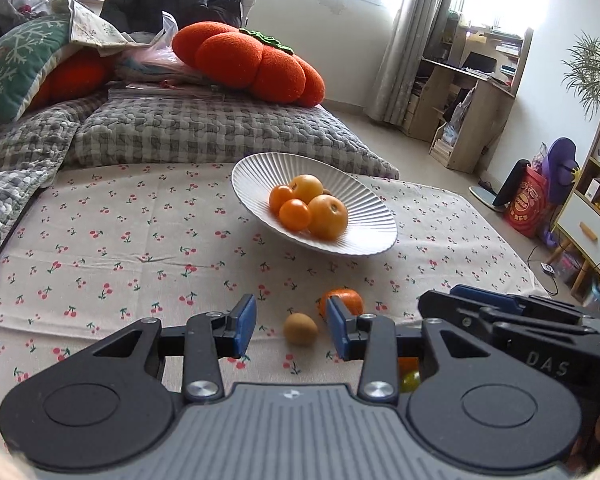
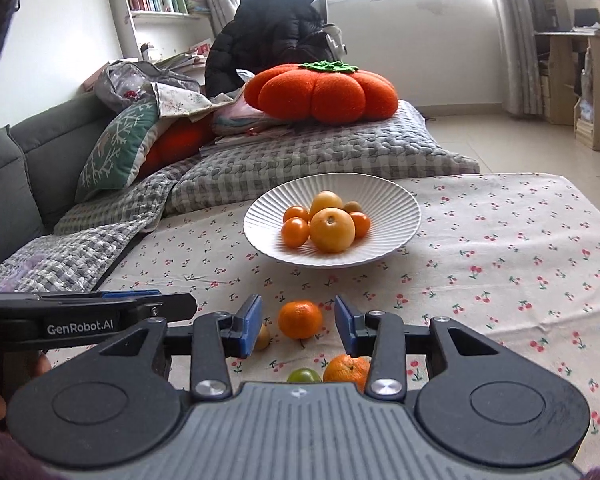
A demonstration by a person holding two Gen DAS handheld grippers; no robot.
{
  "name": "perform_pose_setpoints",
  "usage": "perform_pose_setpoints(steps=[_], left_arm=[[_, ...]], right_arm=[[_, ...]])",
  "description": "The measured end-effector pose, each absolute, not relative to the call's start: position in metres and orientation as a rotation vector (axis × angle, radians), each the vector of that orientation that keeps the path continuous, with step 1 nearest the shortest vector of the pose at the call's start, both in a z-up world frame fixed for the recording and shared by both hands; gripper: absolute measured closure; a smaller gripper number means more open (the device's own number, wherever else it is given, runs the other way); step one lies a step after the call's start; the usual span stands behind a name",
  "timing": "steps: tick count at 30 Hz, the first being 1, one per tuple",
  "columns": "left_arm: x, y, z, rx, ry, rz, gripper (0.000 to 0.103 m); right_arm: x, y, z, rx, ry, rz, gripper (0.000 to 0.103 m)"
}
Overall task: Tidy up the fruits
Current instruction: 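Move both tools toward the kiwis and limes on the tablecloth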
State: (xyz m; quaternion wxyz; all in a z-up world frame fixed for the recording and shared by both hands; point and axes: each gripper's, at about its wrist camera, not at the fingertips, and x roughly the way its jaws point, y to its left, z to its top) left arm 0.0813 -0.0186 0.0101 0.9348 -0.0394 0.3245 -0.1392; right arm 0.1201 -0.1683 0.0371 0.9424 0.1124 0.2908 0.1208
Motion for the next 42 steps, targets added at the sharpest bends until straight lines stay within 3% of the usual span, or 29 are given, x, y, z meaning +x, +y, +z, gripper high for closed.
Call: perform_pose_setpoints(steps=[20,42], left_arm=[[0.014,-0.005,-0.036,-0.054,0.721,-0.32,0.076],[0.04,0.002,-0.058,-0.004,0.735,-0.406,0.075]], right_arm=[[0.065,-0.174,0.006,0.263,0.671,0.253,0.062],[0.063,-0.159,-0.01,0.231,0.701,0.243,0.062]])
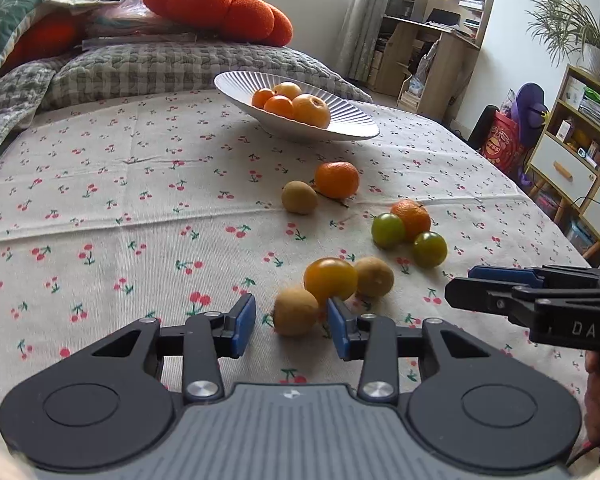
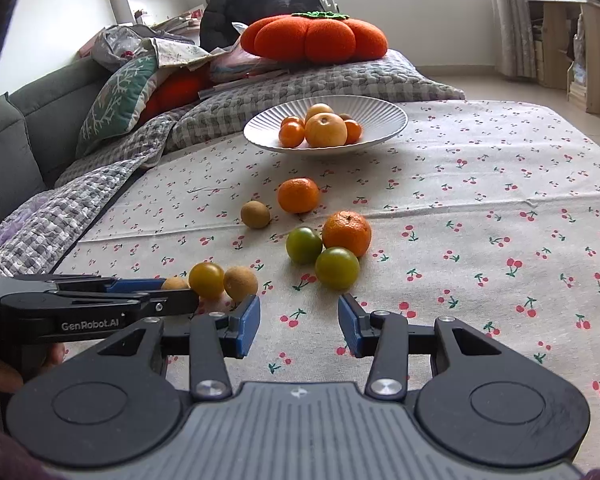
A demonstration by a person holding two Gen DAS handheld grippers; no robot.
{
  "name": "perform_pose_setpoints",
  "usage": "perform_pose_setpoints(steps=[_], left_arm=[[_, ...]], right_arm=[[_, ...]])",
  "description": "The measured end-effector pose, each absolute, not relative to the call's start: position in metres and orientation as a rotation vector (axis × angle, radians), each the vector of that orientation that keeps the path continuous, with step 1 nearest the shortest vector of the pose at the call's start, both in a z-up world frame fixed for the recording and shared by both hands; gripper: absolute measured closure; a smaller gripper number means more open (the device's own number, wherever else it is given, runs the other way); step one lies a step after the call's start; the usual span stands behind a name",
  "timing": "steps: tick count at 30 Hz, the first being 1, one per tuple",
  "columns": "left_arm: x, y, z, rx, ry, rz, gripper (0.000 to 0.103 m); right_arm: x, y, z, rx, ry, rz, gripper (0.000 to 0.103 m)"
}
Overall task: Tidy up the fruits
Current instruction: 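Move both tools toward the kiwis and limes on the tablecloth, then grasp a brown kiwi with the left tool while the right tool grasps another kiwi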
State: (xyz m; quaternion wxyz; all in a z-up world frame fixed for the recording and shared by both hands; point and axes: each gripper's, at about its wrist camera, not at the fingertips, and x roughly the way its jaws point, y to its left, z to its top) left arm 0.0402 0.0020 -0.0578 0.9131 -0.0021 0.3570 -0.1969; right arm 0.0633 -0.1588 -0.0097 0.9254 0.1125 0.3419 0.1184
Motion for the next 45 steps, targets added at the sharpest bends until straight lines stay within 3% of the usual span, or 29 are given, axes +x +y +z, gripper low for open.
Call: perform_pose_setpoints(steps=[9,19,23,45], left_arm=[[0.032,0.01,-0.061,-0.021,0.699,-0.36,0.088],[0.022,0.012,-0.066,-0.032,0.654,-0.34,0.089],[0.019,0.01,-0.067,-0.027,0.637,-0.33,0.089],[0.017,0.01,-0.065,-0.042,0.652,-0.316,0.09]], right_arm=[[0.075,-0.137,-0.01,0.172,0.704,0.29,0.062],[0.099,-0.105,-0.017,0.052,0.709,0.343,0.064],[0.097,-0.102,-0.019,0.048,0.7,0.34,0.08],[0.07,-0.126,-0.017,0.18,0.677,0.272,0.081]])
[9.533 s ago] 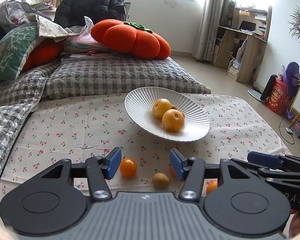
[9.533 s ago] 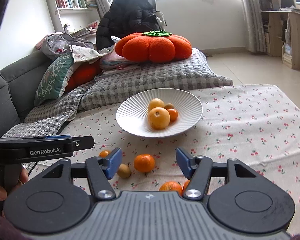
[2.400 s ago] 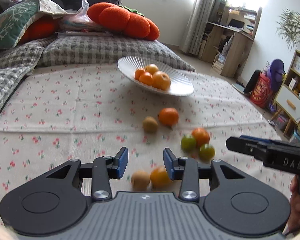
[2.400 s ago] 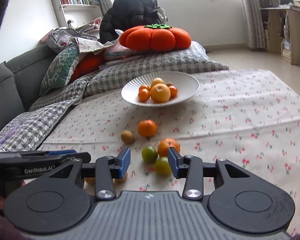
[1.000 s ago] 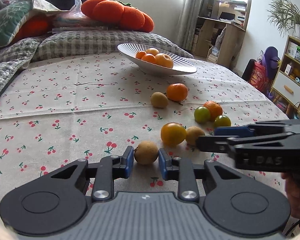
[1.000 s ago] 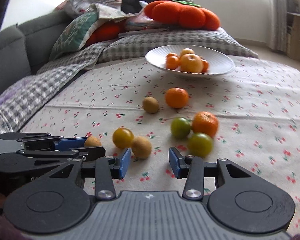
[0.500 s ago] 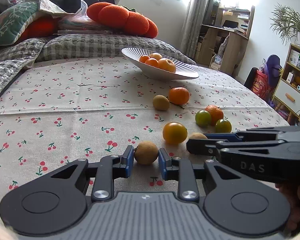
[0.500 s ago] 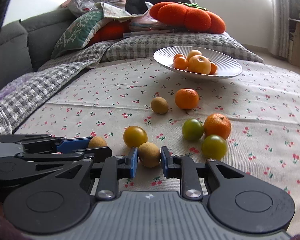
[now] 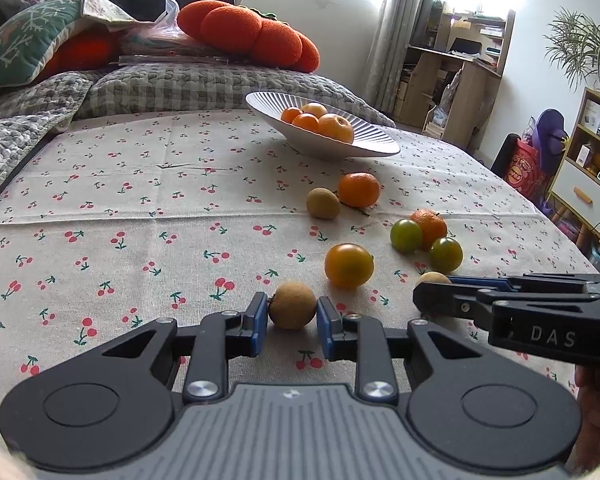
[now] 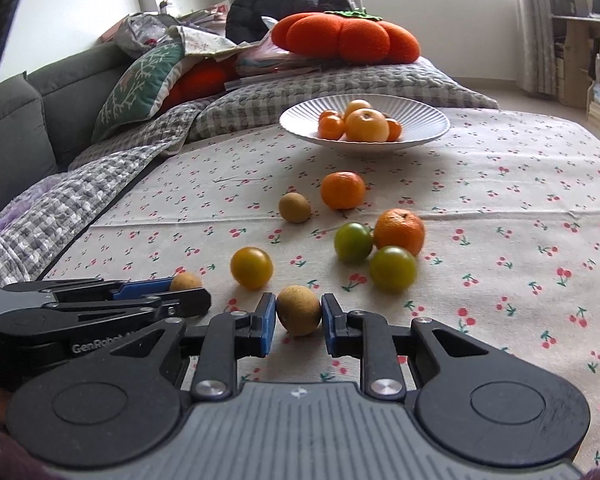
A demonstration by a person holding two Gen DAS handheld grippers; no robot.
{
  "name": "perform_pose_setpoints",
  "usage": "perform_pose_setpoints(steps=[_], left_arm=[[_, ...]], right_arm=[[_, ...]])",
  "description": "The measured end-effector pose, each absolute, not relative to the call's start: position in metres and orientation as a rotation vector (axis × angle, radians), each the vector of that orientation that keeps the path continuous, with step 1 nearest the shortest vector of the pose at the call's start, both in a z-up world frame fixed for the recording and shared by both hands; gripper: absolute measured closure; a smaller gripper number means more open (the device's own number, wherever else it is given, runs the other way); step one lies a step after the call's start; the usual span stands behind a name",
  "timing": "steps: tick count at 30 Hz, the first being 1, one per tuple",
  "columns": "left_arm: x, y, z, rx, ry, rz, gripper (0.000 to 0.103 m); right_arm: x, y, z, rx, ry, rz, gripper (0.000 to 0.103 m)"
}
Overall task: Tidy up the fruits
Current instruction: 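Grasp a brown kiwi with the left tool while the right tool grasps another kiwi, then carry both kiwis over the white bowl and open both tools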
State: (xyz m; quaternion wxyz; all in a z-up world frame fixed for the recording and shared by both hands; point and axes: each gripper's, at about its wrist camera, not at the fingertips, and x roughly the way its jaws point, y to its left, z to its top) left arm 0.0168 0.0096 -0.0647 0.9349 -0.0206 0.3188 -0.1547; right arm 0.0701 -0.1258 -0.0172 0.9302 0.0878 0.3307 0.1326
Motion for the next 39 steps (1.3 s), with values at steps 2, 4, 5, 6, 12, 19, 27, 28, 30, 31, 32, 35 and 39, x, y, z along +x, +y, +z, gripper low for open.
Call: perform_pose_setpoints(steps=[2,4,5,6,12,19,27,28,30,31,32,35,39], left_arm=[[0.016,0.009,-0.064,-0.045,0.657,-0.319,0.09],[0.016,0.009,-0.064,-0.043,0.661,-0.32,0.09],[0.015,0.009,-0.063,-0.045,0.665,-0.32,0.09],[0.015,0.009,-0.063,-0.047,0.669,-0.32,0.09],[0.014,0.01,-0.058,-0.059,0.693,-0.328,0.09],[0.019,0.012,-0.048,-0.065,0.703,-0.347,0.09],[0.041,0.016,-0.018,-0.074,0.669,-0.362,0.09],[0.046,0.015,-0.014,-0.067,0.66,-0.363,0.09],[0.056,0.013,-0.007,-0.062,0.65,-0.364,0.09],[0.062,0.012,-0.003,-0.063,0.646,-0.368,0.09],[0.067,0.01,0.0,-0.062,0.639,-0.371,0.09],[0.082,-0.004,0.009,-0.025,0.605,-0.377,0.09],[0.105,-0.028,0.018,0.029,0.592,-0.404,0.09]], right_arm=[[0.069,-0.128,-0.017,0.188,0.676,0.268,0.081],[0.069,-0.129,-0.017,0.189,0.672,0.267,0.081],[0.069,-0.13,-0.016,0.191,0.671,0.268,0.081],[0.069,-0.131,-0.016,0.194,0.669,0.27,0.081],[0.069,-0.14,-0.012,0.213,0.657,0.265,0.081],[0.074,-0.157,-0.006,0.234,0.647,0.262,0.081],[0.098,-0.195,0.003,0.335,0.639,0.249,0.081],[0.102,-0.198,0.005,0.342,0.636,0.247,0.081],[0.112,-0.204,0.008,0.354,0.63,0.242,0.081],[0.117,-0.206,0.01,0.359,0.625,0.241,0.081],[0.123,-0.208,0.012,0.365,0.619,0.243,0.081],[0.144,-0.21,0.014,0.396,0.611,0.251,0.081],[0.174,-0.211,0.013,0.428,0.632,0.25,0.081]])
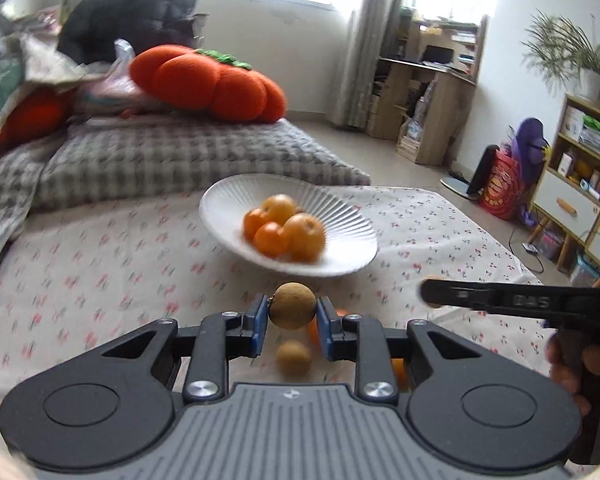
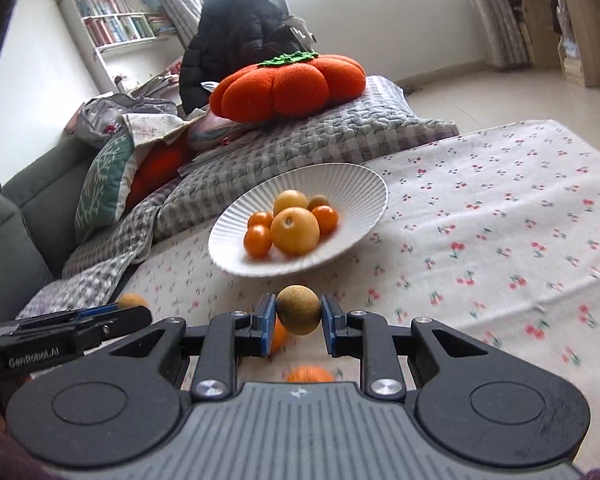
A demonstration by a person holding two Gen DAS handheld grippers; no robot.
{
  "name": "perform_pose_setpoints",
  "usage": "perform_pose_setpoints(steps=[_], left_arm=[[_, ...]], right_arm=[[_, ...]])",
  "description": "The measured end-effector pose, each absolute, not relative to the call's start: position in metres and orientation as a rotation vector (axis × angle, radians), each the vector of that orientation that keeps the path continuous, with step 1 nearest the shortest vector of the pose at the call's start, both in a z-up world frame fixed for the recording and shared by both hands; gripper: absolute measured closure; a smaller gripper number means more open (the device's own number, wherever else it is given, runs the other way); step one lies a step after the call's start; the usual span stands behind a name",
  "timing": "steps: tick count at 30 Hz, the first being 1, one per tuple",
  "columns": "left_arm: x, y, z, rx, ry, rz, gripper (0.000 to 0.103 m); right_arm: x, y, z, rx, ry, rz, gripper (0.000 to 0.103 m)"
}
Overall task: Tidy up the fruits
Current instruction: 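Carry both kiwis over the white bowl and open both tools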
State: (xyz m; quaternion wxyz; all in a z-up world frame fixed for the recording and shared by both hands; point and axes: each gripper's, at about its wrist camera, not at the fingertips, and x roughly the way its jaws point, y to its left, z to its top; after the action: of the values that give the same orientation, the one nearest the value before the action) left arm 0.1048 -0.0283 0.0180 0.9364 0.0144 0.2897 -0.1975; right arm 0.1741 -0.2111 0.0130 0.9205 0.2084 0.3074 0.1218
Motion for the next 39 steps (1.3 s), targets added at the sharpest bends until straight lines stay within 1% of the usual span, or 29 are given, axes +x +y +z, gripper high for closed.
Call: perform_pose_setpoints(steps=[10,12,17,20,28,37,39], left_arm=[[0.189,-0.044,0.033,0.068,0.578,-0.379,0.09],[0.207,-0.045,0.034,0.046,0.581,-0.373,0.09],[0.246,-0.046,0.028,-0.014,0.635,-0.362,0.09],[0.264,-0.048,0.021,-0.043,0.669,-0.363,0.09],[0.288,-0.05,0.001,-0.103,0.734,-0.367,0.09],[0.295,-0.047,-0.004,-0.134,0.754,-0.359,0.089],[0.294,-0.046,-0.005,-0.14,0.753,-0.358,0.089]], right_arm=[[0.233,-0.214,0.016,0.409,0.648,0.24,0.081],[0.242,-0.209,0.014,0.372,0.658,0.231,0.081],[0.261,-0.189,0.008,0.163,0.648,0.205,0.081],[0.267,-0.188,0.003,0.129,0.651,0.209,0.081],[0.281,-0.189,-0.009,0.107,0.663,0.222,0.081],[0.288,-0.184,-0.013,0.067,0.66,0.251,0.08],[0.286,-0.184,-0.013,0.069,0.657,0.256,0.078]])
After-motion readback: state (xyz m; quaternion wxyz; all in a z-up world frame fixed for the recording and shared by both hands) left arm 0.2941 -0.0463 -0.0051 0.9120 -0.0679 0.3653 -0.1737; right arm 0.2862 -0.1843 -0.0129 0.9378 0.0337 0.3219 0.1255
